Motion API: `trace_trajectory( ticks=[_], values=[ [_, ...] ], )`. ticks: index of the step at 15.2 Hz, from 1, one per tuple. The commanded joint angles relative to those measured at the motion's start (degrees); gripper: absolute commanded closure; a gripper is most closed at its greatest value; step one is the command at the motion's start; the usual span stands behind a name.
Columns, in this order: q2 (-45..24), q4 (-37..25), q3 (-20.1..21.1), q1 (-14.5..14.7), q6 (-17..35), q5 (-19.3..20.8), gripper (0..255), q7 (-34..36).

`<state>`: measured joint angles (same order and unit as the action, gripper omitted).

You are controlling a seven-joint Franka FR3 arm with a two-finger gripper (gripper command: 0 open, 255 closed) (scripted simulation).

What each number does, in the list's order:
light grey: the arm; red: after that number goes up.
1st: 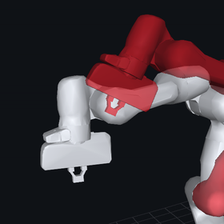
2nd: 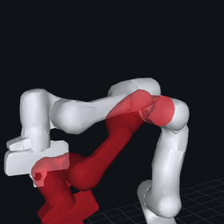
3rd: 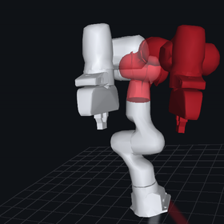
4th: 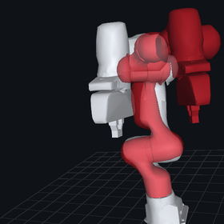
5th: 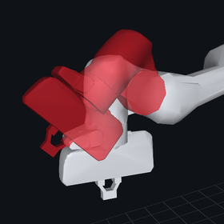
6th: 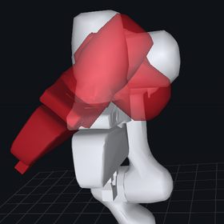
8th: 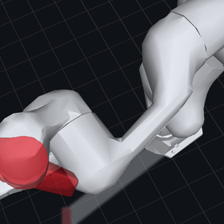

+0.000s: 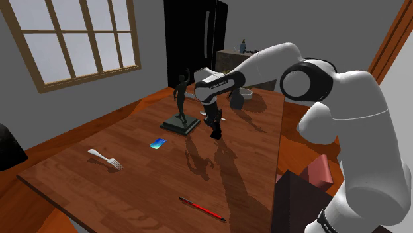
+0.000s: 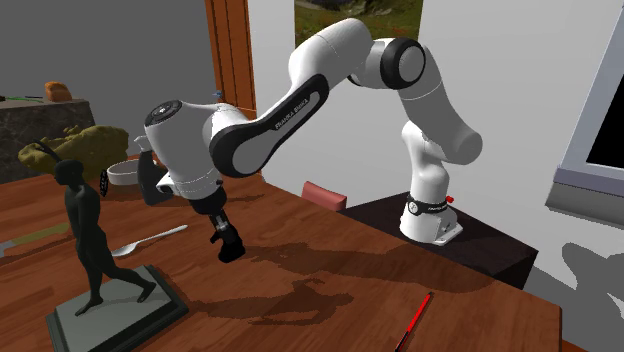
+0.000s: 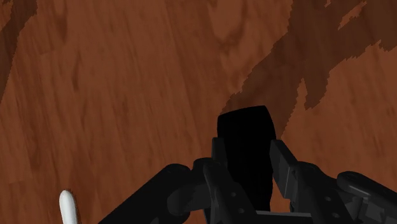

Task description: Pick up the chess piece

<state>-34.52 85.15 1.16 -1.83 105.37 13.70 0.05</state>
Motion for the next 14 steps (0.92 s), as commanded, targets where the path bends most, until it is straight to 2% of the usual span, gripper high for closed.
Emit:
trace_trajectory(
  ticks=[1, 4, 14],
  values=[
    [0.0, 0.1, 0.0, 0.0, 0.0, 0.0, 255, 0.0],
    [-0.2, -0.3, 0.0, 0.1, -0.3, 0.0, 255, 0.0],
    [2.6, -3.7, 0.1, 0.2, -6.3, -0.4, 255, -1.2]
  ],
)
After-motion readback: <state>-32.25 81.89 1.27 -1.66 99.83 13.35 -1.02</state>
